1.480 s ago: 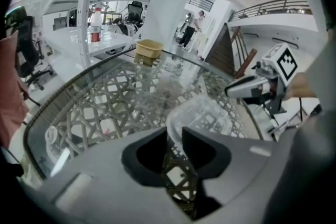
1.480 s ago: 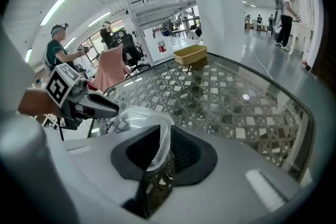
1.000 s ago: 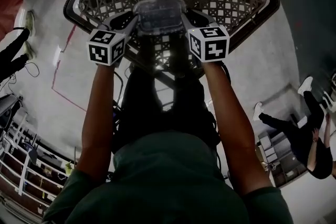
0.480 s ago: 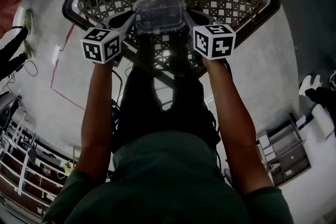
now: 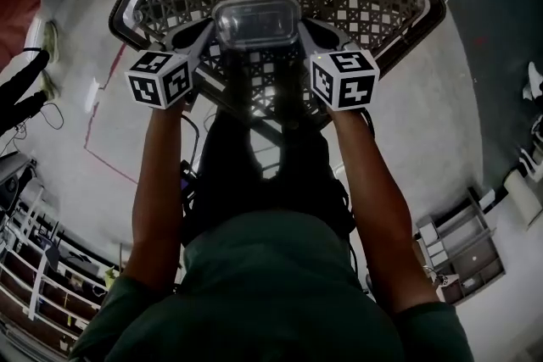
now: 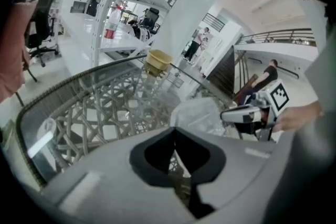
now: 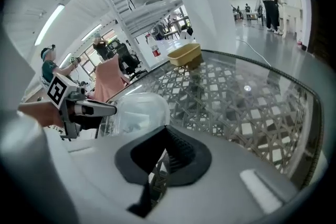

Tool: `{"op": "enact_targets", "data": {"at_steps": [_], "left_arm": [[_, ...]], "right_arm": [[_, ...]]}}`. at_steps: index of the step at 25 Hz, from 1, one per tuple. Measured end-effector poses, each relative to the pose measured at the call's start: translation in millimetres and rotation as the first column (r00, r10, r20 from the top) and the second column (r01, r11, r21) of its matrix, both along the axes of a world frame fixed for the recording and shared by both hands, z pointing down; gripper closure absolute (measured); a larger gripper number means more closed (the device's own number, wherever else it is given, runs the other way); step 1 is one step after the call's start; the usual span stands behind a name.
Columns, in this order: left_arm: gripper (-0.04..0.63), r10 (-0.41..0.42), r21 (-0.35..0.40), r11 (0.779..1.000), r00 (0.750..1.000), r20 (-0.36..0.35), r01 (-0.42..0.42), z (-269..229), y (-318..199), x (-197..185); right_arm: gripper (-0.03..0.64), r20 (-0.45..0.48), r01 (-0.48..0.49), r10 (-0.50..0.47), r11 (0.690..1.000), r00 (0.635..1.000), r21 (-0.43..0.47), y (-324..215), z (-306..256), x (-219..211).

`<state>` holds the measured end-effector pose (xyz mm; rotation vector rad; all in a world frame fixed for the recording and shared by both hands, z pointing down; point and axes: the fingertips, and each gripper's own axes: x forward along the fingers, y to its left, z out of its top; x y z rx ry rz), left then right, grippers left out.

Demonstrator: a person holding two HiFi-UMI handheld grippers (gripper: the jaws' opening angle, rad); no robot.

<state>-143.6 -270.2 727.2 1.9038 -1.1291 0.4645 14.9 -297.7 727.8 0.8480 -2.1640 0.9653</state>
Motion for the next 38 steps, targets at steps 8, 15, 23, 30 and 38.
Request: {"op": "enact_targets", "data": {"at_steps": [8,15,23,30,38], "left_arm": [[0.594,-0.024,0.114,0.993,1.0,0.015,0.022,-57.1,-17.0,-8.0],[0.594,-0.005,0.224,0.975,0.999,0.035,-0.003,-120.9,-35.5,-11.3],[0.594,0.034,0.364,0.93,0.997,0.063,-0.055,-194.4,-54.1,-19.0],[0.594,0.048,0.494,0.865,0.995,0.088,-0.085,-280.2,-62.2,-19.6],[0.594,0.045,0.616,0.781,0.994,0.103,-0.1,-371.3,-57.1,-18.8]], "right_arm": [[0.615,-0.002,0.014,-0.014,0.987,1.0,0.158,-16.6,-57.8,-8.2],[0.615,0.027,-0.007,-0.001,0.96,1.0,0.279,-32.4,-121.0,-11.1],[0.615,0.068,-0.045,0.018,0.907,0.997,0.418,-42.7,-196.7,-17.7],[0.615,0.12,-0.095,0.036,0.841,0.992,0.533,-46.9,-283.7,-17.4],[0.615,0.149,-0.114,0.02,0.744,0.989,0.658,-35.8,-375.9,-16.7]]}}
